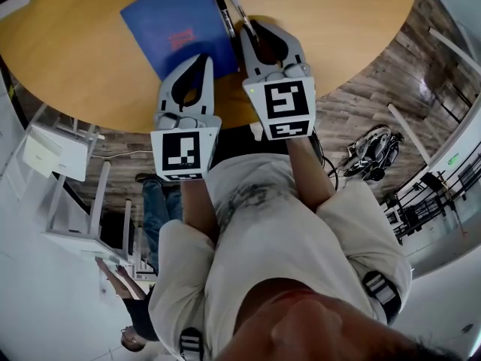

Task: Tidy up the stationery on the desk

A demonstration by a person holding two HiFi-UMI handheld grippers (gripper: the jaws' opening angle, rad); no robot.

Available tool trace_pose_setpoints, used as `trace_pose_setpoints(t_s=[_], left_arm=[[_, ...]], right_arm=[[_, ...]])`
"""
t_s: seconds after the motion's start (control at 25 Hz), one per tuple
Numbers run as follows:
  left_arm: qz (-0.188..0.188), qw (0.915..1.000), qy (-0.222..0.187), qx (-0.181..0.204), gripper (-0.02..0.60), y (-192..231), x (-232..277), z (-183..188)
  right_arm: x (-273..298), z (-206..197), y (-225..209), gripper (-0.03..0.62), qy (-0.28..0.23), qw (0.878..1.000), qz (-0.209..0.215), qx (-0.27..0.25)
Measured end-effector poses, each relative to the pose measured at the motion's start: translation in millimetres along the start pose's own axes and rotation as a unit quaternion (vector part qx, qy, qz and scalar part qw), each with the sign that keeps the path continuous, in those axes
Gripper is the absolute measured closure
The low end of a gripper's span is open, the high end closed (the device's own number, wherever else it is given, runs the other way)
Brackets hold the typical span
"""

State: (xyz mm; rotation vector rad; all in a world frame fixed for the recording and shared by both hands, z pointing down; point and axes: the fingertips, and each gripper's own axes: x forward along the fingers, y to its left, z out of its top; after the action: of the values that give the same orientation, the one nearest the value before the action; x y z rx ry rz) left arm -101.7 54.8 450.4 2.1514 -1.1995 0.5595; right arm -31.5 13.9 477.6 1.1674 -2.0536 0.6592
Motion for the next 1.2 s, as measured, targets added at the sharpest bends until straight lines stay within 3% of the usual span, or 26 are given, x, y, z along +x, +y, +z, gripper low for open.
trace_pose_setpoints(t_s=[0.36,0.8,1.2], left_arm=[[0.004,1.0,0.0,-0.001,0.572,-6,1,-1],[0.022,0.9996,-0.017,-0.008,0.572,-7,-6,7],[0.049,0.9965,-0.069,-0.002,0.572,-2,-29,42]], right_arm=[[-3,-1,11,0.459,-0.005,0.999,0.041,-0.003],[-17,7,7,0.459,-0.02,0.998,0.041,-0.044],[-54,48,11,0.519,-0.096,0.988,0.058,-0.109]])
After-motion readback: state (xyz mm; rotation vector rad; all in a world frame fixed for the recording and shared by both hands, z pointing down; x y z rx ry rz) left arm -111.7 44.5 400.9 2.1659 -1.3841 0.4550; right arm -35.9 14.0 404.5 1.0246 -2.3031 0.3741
